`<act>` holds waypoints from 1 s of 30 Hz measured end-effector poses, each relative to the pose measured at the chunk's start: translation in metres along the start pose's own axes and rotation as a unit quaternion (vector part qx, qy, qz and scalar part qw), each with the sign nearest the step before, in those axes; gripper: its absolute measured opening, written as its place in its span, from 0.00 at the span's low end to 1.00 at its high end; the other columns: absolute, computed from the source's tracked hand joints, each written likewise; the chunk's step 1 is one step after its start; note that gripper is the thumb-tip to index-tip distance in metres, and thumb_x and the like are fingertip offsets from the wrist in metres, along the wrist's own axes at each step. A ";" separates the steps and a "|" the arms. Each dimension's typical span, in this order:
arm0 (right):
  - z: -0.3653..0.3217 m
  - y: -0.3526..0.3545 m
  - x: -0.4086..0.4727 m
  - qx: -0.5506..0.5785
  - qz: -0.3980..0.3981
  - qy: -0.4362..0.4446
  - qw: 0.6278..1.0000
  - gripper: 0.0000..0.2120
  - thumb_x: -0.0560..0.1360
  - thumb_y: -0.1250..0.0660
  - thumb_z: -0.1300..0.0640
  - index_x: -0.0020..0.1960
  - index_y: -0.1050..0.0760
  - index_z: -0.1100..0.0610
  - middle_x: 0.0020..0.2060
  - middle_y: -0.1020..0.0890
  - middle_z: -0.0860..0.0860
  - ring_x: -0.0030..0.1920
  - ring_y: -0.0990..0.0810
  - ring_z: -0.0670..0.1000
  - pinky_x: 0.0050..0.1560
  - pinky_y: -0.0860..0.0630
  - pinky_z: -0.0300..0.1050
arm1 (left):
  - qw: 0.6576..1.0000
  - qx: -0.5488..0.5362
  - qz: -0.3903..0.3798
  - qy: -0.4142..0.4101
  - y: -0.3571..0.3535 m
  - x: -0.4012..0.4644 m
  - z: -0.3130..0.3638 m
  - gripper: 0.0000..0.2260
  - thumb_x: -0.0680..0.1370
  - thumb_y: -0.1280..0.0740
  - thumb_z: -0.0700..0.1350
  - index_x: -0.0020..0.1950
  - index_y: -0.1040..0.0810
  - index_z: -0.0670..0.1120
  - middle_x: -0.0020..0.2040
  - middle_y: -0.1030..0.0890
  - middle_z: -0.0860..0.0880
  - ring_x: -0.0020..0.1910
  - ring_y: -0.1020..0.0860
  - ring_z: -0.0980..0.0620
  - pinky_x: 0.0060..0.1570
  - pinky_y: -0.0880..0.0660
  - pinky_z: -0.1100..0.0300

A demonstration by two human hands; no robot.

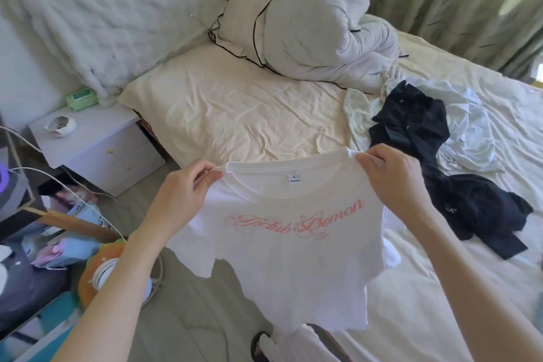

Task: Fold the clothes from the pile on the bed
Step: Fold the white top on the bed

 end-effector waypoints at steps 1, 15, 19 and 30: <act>0.005 -0.008 0.014 -0.003 0.000 0.001 1.000 0.09 0.76 0.35 0.54 0.38 0.24 0.55 0.31 0.25 0.41 0.35 0.27 0.45 0.36 0.33 0.42 | 1.000 0.002 -0.001 0.003 -0.004 0.015 -0.005 0.13 0.73 0.40 0.62 0.41 0.27 0.55 0.33 0.23 0.47 0.33 0.28 0.50 0.32 0.31 0.60; 0.099 -0.269 0.319 -0.067 -0.147 0.006 0.987 0.13 0.79 0.39 0.57 0.44 0.24 0.66 0.39 0.21 0.59 0.40 0.25 0.59 0.37 0.35 0.46 | 0.982 0.166 -0.057 0.071 -0.137 0.336 -0.177 0.12 0.81 0.43 0.51 0.52 0.28 0.44 0.35 0.27 0.52 0.38 0.28 0.45 0.34 0.37 0.55; 0.143 -0.344 0.372 -0.086 -0.161 -0.010 0.983 0.12 0.79 0.40 0.56 0.47 0.24 0.65 0.43 0.20 0.60 0.45 0.24 0.61 0.42 0.31 0.49 | 0.973 0.217 -0.038 0.073 -0.182 0.393 -0.235 0.13 0.82 0.43 0.52 0.53 0.27 0.44 0.39 0.26 0.53 0.39 0.29 0.46 0.37 0.38 0.56; 0.197 -0.436 0.373 -0.148 -0.087 -0.011 0.985 0.16 0.78 0.39 0.58 0.64 0.28 0.60 0.63 0.27 0.59 0.66 0.32 0.60 0.67 0.42 0.52 | 0.978 -0.015 -0.023 0.205 -0.239 0.419 -0.358 0.13 0.80 0.38 0.46 0.62 0.27 0.44 0.51 0.24 0.48 0.46 0.25 0.51 0.52 0.30 0.61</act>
Point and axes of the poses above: each hand's wrist, its own x-axis towards the middle knuckle, its own y-axis out of the back of the hand, z = x × y, the point moved 9 cm from there along x, towards the middle knuckle
